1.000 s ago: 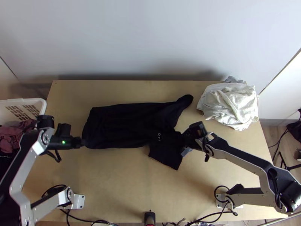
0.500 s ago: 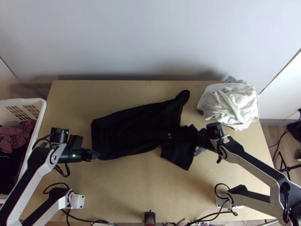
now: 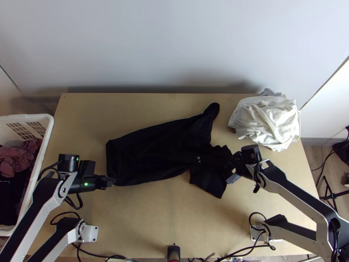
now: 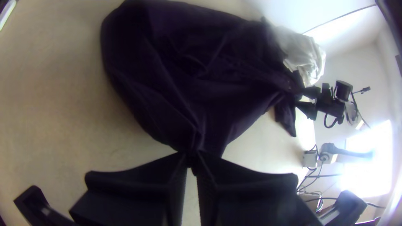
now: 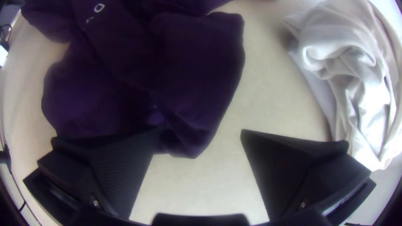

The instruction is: Fold the t-shirt

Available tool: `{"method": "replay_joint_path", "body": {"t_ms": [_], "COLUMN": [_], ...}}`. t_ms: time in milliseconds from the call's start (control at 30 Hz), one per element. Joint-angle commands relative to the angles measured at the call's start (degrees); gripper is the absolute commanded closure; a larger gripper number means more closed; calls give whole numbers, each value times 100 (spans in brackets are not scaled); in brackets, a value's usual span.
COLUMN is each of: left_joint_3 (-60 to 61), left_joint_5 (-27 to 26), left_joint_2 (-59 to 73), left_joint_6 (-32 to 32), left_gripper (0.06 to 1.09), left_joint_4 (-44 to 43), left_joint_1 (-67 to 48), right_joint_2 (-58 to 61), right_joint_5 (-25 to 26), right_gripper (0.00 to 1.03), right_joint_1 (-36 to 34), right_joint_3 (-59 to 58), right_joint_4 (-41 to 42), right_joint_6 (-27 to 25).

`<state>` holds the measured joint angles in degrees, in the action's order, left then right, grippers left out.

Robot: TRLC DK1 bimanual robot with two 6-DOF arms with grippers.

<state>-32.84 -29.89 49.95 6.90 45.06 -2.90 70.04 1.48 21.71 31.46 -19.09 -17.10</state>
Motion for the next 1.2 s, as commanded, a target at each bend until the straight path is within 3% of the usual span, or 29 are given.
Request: {"method": "replay_joint_path", "body": {"t_ms": [0,467,567,867,1167], "left_joint_3": [181,217,217,225,208], "left_joint_5": [71,150,150,150,159], "left_joint_2": [-109,-346,-355,-416,-610], "left_joint_6": [5,-66,-66,-66,-22], "left_gripper": [92,92,92,92,92], "left_joint_4": [-23,38,38,47,91], "left_joint_1": [105,105,105,158,254], "right_joint_2": [-193,-1282,-1353,-518,-201], "right_joint_5": [-16,-438,-534,-543,-552], "right_gripper": [4,4,4,4,4], "right_joint_1": [149,316,615,1371,1502], "right_joint_3": [150,545,492,475,352], "right_joint_4": [-640,-2635,-2960,-2819,-2714], "right_joint_6": [366,638,779,1491,1552]}}
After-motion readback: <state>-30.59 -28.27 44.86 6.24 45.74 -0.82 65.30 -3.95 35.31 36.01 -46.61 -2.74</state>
